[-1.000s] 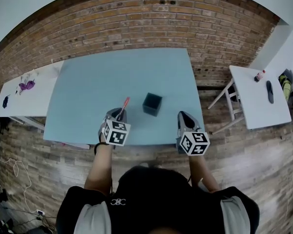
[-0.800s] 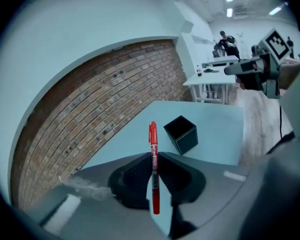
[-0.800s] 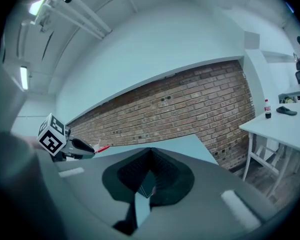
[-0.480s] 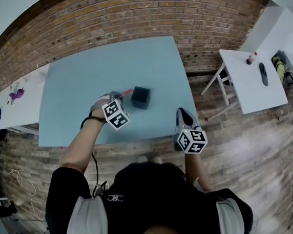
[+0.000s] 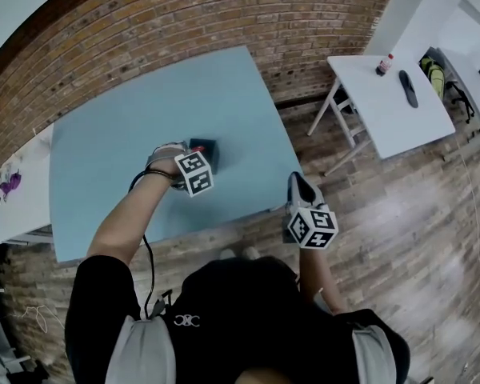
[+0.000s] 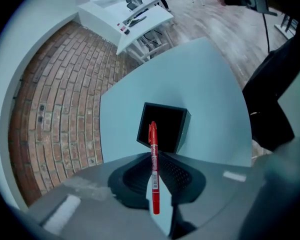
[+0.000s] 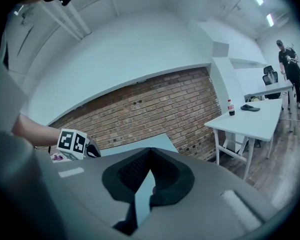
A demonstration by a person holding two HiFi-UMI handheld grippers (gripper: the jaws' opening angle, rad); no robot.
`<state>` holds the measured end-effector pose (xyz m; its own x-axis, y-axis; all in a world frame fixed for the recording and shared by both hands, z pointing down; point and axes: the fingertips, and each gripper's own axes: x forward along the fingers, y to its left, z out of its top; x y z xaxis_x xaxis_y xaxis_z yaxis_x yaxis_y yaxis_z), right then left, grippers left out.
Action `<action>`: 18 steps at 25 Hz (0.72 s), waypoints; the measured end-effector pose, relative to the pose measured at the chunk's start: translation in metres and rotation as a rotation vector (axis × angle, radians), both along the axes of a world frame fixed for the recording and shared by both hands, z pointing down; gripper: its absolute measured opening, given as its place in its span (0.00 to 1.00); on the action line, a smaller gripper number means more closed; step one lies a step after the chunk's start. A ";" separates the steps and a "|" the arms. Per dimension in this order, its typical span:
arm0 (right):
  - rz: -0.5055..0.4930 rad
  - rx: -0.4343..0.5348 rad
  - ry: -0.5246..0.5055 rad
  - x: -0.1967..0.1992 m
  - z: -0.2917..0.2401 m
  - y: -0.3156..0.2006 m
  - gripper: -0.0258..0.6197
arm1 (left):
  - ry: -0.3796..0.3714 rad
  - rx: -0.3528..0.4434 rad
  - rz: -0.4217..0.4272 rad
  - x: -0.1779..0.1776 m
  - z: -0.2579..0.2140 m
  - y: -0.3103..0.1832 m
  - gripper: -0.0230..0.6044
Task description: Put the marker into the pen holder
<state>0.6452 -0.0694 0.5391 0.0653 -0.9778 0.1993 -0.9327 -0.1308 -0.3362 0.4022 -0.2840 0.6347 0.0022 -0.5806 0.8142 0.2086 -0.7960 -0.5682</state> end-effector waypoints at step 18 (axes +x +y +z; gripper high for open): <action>-0.009 -0.029 0.015 0.008 0.007 -0.002 0.05 | 0.037 -0.050 -0.035 0.022 0.015 -0.005 0.18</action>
